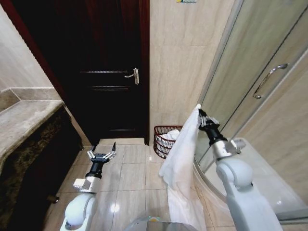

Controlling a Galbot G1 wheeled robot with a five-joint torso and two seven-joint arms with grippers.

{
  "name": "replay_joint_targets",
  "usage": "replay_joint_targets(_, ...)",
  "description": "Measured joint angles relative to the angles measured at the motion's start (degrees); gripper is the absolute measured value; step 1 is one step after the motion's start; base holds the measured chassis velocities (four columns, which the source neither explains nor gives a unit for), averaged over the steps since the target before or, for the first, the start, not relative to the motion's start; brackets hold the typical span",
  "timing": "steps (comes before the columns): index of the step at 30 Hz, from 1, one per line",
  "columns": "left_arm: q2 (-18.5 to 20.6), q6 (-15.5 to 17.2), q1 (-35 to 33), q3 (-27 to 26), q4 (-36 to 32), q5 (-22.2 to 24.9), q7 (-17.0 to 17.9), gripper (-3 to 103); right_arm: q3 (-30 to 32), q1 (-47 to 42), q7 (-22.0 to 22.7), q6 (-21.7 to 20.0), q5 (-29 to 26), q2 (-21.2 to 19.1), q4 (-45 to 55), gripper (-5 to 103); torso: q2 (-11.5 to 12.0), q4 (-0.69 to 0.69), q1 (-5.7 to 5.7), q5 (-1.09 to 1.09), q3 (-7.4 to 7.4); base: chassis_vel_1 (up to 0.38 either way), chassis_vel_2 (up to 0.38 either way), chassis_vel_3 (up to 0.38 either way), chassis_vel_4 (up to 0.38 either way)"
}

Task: Discard the used towel into the hamper.

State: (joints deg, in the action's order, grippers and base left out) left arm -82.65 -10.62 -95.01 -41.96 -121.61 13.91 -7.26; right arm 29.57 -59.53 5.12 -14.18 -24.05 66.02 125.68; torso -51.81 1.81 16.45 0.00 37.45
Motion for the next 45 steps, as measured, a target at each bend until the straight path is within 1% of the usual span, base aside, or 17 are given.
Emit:
replay_joint_targets(5,1.1,-0.4,-0.4,0.0,0.8,-0.1,0.0,100,-0.5,9.1,0.6,-1.2,-4.8,-3.8,-3.3,0,0.1,0.02,-0.02,0.01,-0.05,0.0,0.0,0.0,0.0)
replay_joint_targets(7,2.9,-0.8,0.0,0.1,1.8,-0.1,-0.4,100,-0.3,14.8,1.0,-1.7,-7.5,-6.5,-4.7,0,0.1,-0.04,-0.06,-0.01,-0.1,0.0,0.0,0.0,0.0)
replay_joint_targets(8,2.9,-0.8,0.0,0.1,1.8,-0.1,-0.4,100,-0.3,14.8,1.0,-1.7,-7.5,-6.5,-4.7,0,0.1,-0.04,-0.06,-0.01,-0.1,0.0,0.0,0.0,0.0)
replay_joint_targets(10,3.2,-1.5,-0.7,-0.8,2.8,0.2,-0.7,100,-1.4,22.3,1.1,-2.4,-10.6,-8.6,-6.6,0,0.2,-0.02,-0.09,-0.01,-0.15,0.0,0.0,0.0,0.0)
replay_joint_targets(14,2.5,-2.3,-1.1,-1.4,3.8,0.2,-0.8,100,-3.0,27.9,1.1,-3.4,-12.8,-10.1,-8.1,0,0.3,0.01,-0.13,-0.01,-0.19,0.0,0.0,0.0,0.0)
replay_joint_targets(19,2.0,-2.4,-0.7,-1.3,4.0,0.1,-0.8,100,-7.8,41.9,1.2,-4.2,-15.4,-12.0,-14.0,0,0.4,-0.01,-0.18,0.01,-0.24,0.0,0.0,0.0,0.0)
replay_joint_targets(20,2.0,-2.4,-0.7,-1.3,4.0,0.1,-0.8,100,-7.8,41.9,1.2,-4.2,-15.4,-12.0,-14.0,0,0.4,-0.01,-0.18,0.01,-0.24,0.0,0.0,0.0,0.0)
replay_joint_targets(23,1.6,-2.2,-0.1,-1.1,3.9,0.0,-0.8,100,-11.6,52.8,1.0,-4.7,-16.7,-12.7,-20.8,0,0.4,-0.01,-0.19,-0.04,-0.27,0.0,0.0,0.0,0.0)
replay_joint_targets(24,1.6,-2.2,-0.1,-1.1,3.9,0.0,-0.8,100,-11.6,52.8,1.0,-4.7,-16.7,-12.7,-20.8,0,0.4,-0.01,-0.19,-0.04,-0.27,0.0,0.0,0.0,0.0)
replay_joint_targets(26,0.8,-2.1,0.0,-1.0,3.5,-0.4,-0.8,100,-15.2,62.5,0.1,-4.8,-17.1,-12.8,-28.4,0,0.5,0.0,-0.2,0.03,-0.27,0.0,0.0,0.0,0.0)
replay_joint_targets(28,0.2,-2.1,0.0,-0.8,3.2,-0.9,-0.8,100,-18.4,69.2,-0.2,-4.6,-17.3,-12.7,-33.6,0,0.5,-0.01,-0.22,-0.05,-0.3,0.0,0.0,0.0,0.0)
replay_joint_targets(29,0.2,-2.1,0.0,-0.8,3.2,-0.9,-0.8,100,-18.4,69.2,-0.2,-4.6,-17.3,-12.7,-33.6,0,0.5,-0.01,-0.22,-0.05,-0.3,0.0,0.0,0.0,0.0)
replay_joint_targets(32,-0.4,-2.2,-0.3,-0.7,1.9,-1.3,-0.7,100,-22.9,78.3,-0.9,-4.0,-17.4,-10.9,-42.1,0,0.5,-0.02,-0.25,0.03,-0.32,0.0,0.0,0.0,0.0)
replay_joint_targets(34,-0.4,-2.2,-0.4,-0.7,1.7,-1.3,-0.7,100,-23.2,79.0,-0.9,-3.9,-17.4,-10.7,-42.9,0,0.5,-0.02,-0.25,0.03,-0.32,0.0,0.0,0.0,0.0)
replay_joint_targets(37,-0.9,-2.3,-0.6,-1.1,0.7,-1.2,-0.6,100,-27.1,88.8,-1.5,-1.8,-16.7,-6.5,-53.0,0,0.6,-0.01,-0.25,-0.02,-0.33,0.0,0.0,0.0,0.0)
replay_joint_targets(41,-1.4,-2.6,-0.9,-1.3,0.5,-1.2,-0.6,100,-29.2,93.8,-2.2,-0.1,-15.8,-4.2,-58.8,0,0.6,0.0,-0.26,-0.03,-0.34,0.0,0.0,0.0,0.0)
replay_joint_targets(45,-2.1,-3.2,-1.2,-1.7,0.2,-1.1,-0.6,100,-31.2,105.5,-4.7,2.6,-12.1,0.5,-73.3,0,0.6,0.01,-0.27,-0.03,-0.35,0.0,0.0,0.0,0.0)
